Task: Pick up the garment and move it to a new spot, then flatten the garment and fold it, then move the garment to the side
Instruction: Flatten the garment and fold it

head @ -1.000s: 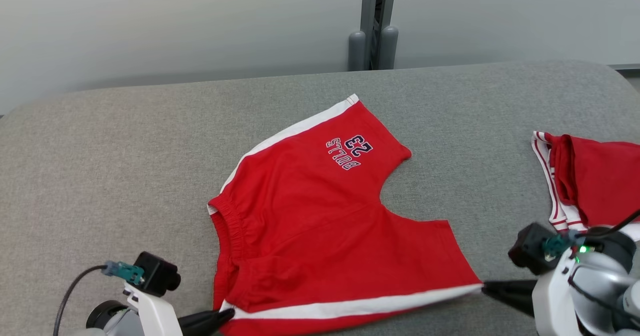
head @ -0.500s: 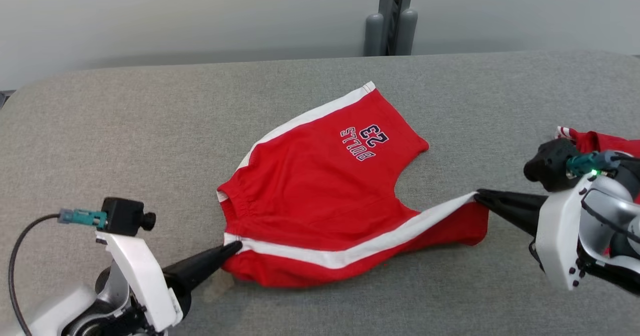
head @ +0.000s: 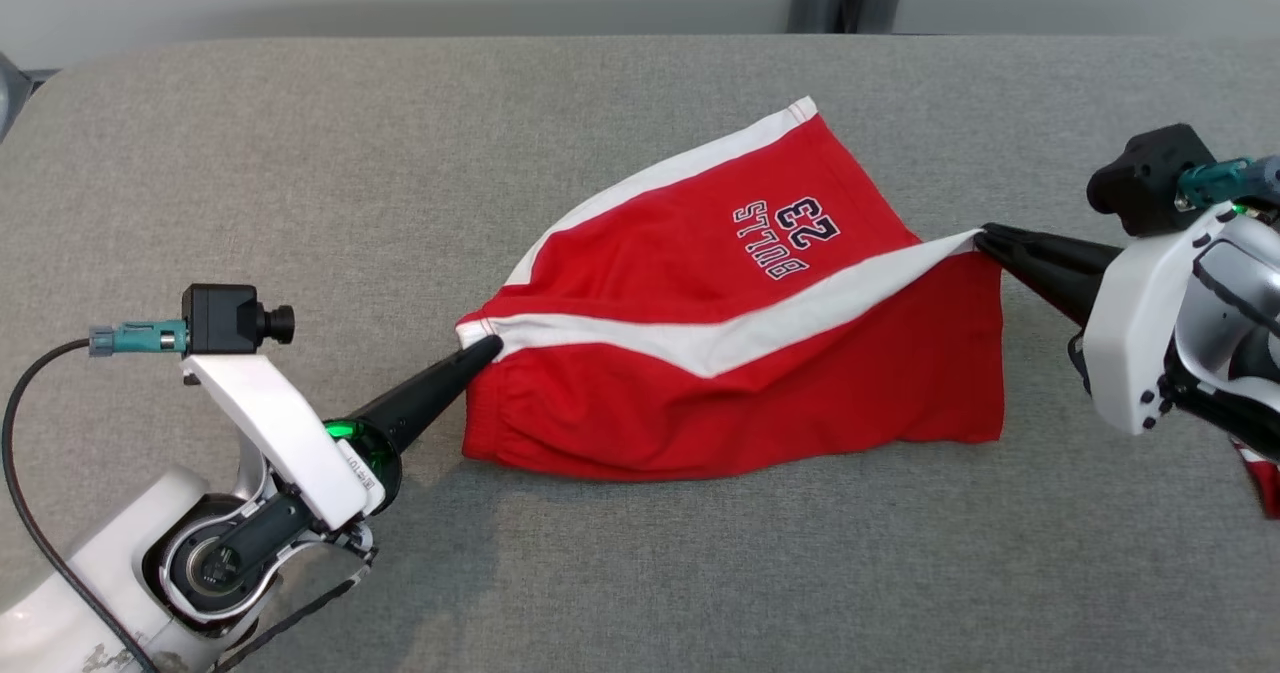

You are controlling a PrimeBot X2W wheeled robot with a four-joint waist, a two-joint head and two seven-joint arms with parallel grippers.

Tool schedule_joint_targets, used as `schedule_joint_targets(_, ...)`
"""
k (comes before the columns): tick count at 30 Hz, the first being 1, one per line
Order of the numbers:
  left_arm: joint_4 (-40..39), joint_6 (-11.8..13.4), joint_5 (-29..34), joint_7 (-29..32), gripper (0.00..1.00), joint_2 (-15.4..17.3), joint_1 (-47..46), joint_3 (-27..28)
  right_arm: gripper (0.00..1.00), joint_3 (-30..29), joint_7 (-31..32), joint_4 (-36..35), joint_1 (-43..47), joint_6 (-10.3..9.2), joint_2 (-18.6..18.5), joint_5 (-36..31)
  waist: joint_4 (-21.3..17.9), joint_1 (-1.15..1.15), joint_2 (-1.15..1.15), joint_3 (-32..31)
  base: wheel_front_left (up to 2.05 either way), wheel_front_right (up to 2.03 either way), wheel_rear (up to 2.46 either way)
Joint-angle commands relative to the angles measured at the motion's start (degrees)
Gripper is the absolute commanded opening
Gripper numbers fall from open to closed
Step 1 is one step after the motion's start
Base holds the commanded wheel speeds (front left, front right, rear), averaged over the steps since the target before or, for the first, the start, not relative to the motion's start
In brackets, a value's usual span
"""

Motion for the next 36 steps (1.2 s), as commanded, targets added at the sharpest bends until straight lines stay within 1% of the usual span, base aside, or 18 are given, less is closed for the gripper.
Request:
schedule_joint_targets(1, 1.03, -0.17, -0.16, -0.1, 0.0, -0.47, -1.0, 0.82, 0.0, -0.15, -0.37, 1.04, -1.13, -0.02, 0.21, -0.37, 1.21, 0.0, 0.0, 1.54, 0.0, 0.0, 0.0)
schedule_joint_targets(6, 5.6, -0.17, 1.79, -2.48, 0.0, -4.24, -2.58, 3.69, 0.0, 0.79, -1.06, 4.6, -5.08, -0.02, 1.31, -1.02, 2.53, 0.0, 0.0, 3.73, 0.0, 0.0, 0.0)
schedule_joint_targets(14, 9.6, -0.17, 4.64, -5.34, 0.0, -9.65, -3.99, 6.5, 0.0, 3.53, -3.57, 9.57, -11.81, -0.02, 2.77, -4.3, 4.54, 0.0, 0.0, 6.05, 0.0, 0.0, 0.0)
schedule_joint_targets(20, 11.68, -0.17, 6.37, -5.8, 0.0, -12.91, -5.29, 7.44, 0.0, 6.79, -3.86, 12.98, -16.63, -0.02, 3.57, -5.32, 6.93, 0.0, 0.0, 8.25, 0.0, 0.0, 0.0)
schedule_joint_targets(23, 11.95, -0.17, 7.02, -5.74, 0.0, -13.77, -5.9, 7.4, 0.0, 8.02, -3.63, 14.19, -18.48, -0.02, 3.61, -5.63, 7.79, 0.0, 0.0, 9.08, 0.0, 0.0, 0.0)
schedule_joint_targets(30, 13.68, -0.18, 8.44, -6.52, 0.0, -17.38, -7.38, 7.8, 0.0, 10.87, -3.61, 19.69, -23.15, -0.02, 5.06, -5.11, 10.37, 0.0, 0.0, 11.41, 0.0, 0.0, 0.0)
schedule_joint_targets(36, 15.61, -0.17, 9.53, -7.96, 0.0, -20.17, -8.54, 8.41, 0.0, 12.53, -2.79, 23.27, -25.35, -0.02, 5.65, -4.1, 11.85, 0.0, 0.0, 13.03, 0.0, 0.0, 0.0)
